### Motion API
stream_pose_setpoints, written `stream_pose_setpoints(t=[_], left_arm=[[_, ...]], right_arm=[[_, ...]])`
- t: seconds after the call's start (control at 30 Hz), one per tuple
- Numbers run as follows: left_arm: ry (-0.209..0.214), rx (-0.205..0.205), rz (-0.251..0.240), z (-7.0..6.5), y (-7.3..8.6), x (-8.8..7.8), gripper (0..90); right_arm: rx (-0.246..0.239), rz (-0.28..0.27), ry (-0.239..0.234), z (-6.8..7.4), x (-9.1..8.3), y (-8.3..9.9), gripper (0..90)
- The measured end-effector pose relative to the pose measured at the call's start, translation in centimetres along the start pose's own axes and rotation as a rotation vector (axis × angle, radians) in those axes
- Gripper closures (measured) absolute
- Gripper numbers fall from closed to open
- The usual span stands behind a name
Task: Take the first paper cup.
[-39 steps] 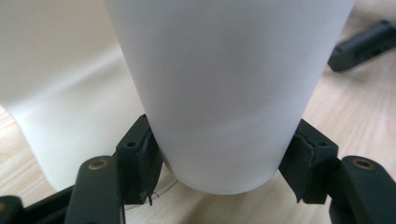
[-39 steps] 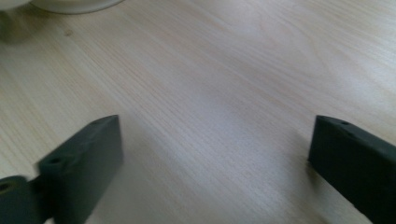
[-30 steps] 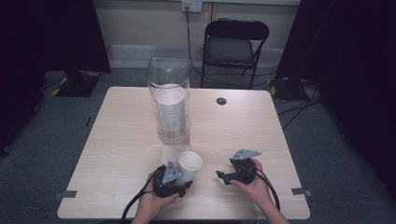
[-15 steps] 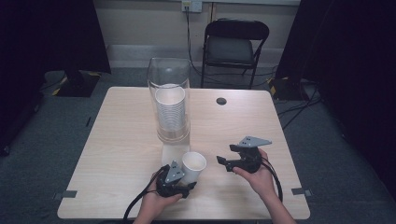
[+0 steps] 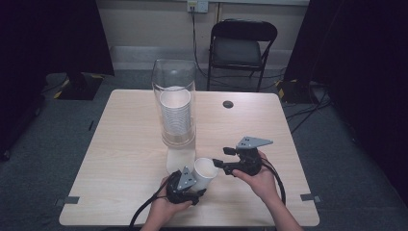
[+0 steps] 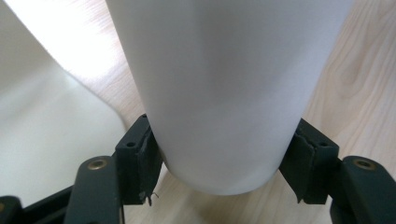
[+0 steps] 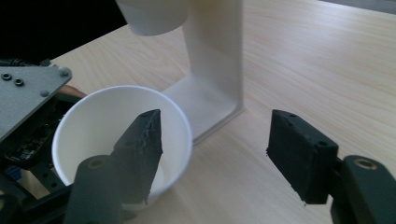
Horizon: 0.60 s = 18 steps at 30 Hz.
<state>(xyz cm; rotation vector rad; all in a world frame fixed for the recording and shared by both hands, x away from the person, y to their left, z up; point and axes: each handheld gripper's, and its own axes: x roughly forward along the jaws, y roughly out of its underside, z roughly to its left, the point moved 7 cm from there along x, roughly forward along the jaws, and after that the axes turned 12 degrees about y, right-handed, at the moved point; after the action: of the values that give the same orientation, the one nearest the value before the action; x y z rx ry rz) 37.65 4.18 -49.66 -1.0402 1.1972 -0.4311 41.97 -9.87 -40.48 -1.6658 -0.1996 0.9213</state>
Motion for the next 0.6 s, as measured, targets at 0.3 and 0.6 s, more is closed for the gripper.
stream_pose_setpoints(t=[0.3, 0.6], left_arm=[[-0.002, 0.016, -0.047, 0.2, -0.9, -0.2, 36.0], [-0.012, 0.061, -0.044, -0.1, -1.3, 0.1, 35.9]], right_arm=[[0.005, 0.041, -0.043, 1.4, 0.9, 0.5, 46.5], [0.011, 0.098, -0.063, 2.1, 1.1, 0.9, 70.7]])
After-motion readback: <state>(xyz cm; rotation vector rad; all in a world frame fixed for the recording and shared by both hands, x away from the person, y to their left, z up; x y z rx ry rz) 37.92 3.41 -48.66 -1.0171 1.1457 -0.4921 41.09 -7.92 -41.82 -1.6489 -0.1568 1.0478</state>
